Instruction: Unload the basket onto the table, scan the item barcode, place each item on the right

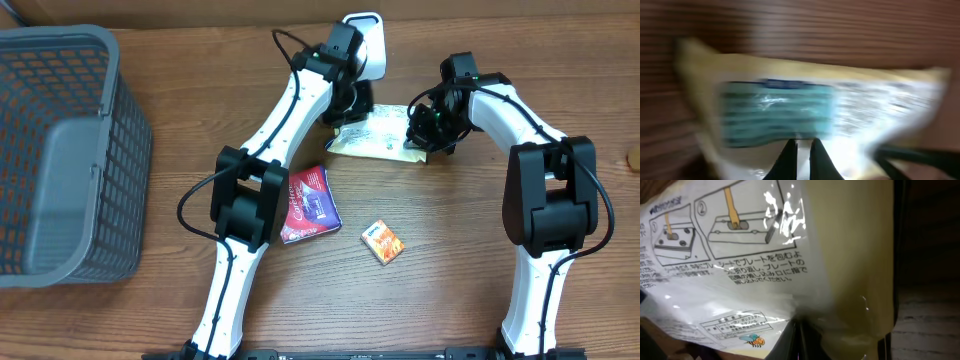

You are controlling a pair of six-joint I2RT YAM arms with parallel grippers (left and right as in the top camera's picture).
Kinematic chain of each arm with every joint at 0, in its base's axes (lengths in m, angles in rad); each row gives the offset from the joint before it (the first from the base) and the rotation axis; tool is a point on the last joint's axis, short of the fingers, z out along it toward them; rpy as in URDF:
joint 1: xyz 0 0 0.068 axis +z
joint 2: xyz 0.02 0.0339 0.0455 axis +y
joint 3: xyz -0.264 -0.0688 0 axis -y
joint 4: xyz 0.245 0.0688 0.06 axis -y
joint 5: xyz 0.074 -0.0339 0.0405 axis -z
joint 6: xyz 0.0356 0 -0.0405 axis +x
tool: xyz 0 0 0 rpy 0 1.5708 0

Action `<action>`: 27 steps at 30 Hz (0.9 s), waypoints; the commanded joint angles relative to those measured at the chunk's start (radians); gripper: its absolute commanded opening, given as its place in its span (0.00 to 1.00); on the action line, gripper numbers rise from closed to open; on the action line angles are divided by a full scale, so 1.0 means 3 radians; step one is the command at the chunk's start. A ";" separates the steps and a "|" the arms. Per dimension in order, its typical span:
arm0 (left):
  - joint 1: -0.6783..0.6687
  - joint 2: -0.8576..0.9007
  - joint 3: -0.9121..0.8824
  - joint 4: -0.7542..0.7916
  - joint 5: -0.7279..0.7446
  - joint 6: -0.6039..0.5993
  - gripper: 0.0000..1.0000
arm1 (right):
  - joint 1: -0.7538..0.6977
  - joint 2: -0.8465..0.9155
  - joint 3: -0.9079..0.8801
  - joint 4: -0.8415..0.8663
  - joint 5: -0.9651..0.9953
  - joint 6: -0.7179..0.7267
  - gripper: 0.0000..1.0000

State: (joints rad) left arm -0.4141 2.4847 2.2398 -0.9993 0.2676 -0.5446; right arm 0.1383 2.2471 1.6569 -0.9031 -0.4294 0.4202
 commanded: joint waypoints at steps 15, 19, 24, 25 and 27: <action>0.0537 -0.0003 0.0197 -0.0757 -0.0945 -0.0003 0.04 | 0.0013 0.0128 -0.0071 -0.0084 0.0230 -0.0094 0.04; 0.0562 -0.0003 0.0600 -0.0771 0.0192 0.0097 0.04 | 0.0013 0.0128 -0.0071 -0.0066 0.0230 -0.0095 0.04; 0.0401 0.0000 0.0571 -0.0488 0.0815 0.0079 0.04 | 0.0014 0.0128 -0.0071 -0.0078 0.0229 -0.0095 0.04; 0.0350 0.0001 0.0540 -0.0448 0.0767 0.0062 0.04 | 0.0017 0.0128 -0.0071 -0.0078 0.0230 -0.0097 0.04; 0.0252 0.0003 0.0441 -0.0352 0.0615 0.0008 0.04 | 0.0017 0.0128 -0.0071 -0.0075 0.0230 -0.0121 0.04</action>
State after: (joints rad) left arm -0.2787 2.4897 2.4065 -1.1286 0.3828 -0.5407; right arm 0.1383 2.2471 1.6569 -0.9173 -0.4278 0.3946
